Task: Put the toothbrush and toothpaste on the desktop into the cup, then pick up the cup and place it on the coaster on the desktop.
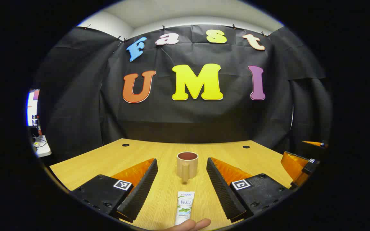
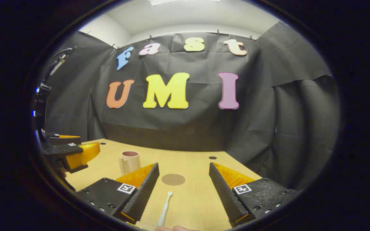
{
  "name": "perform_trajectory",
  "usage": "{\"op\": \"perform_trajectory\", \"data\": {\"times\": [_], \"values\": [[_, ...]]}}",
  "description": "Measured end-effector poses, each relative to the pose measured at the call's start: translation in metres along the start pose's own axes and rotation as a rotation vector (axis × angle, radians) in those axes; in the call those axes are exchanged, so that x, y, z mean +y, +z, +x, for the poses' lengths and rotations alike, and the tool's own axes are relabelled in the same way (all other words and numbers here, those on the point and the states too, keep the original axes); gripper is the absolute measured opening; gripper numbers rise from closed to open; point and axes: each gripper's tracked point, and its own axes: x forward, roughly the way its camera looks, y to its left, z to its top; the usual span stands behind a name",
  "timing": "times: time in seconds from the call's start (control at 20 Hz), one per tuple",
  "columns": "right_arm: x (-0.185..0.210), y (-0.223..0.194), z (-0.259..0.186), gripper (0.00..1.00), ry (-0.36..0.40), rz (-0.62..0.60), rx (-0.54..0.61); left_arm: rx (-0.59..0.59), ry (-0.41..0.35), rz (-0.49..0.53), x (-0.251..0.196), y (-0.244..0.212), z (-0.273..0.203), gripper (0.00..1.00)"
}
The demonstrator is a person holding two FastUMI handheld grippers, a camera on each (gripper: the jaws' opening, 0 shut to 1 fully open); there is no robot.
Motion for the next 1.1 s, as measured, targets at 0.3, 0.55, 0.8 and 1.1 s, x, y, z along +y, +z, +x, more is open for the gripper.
{"op": "perform_trajectory", "data": {"times": [0.3,0.55,0.8,1.1], "values": [[0.005,0.000,-0.002,0.95,-0.002,-0.003,0.001,-0.031,0.003,0.012,0.003,0.007,-0.004,0.97],[0.009,-0.001,-0.002,0.94,-0.009,-0.020,-0.008,-0.013,0.004,-0.006,0.007,0.000,-0.004,0.96],[0.011,-0.002,0.000,0.94,-0.018,-0.050,-0.009,0.023,-0.002,-0.019,0.007,-0.011,-0.001,0.97],[0.006,-0.008,0.001,0.94,-0.037,-0.056,0.005,0.083,-0.019,-0.016,0.001,-0.035,0.000,0.97]]}}
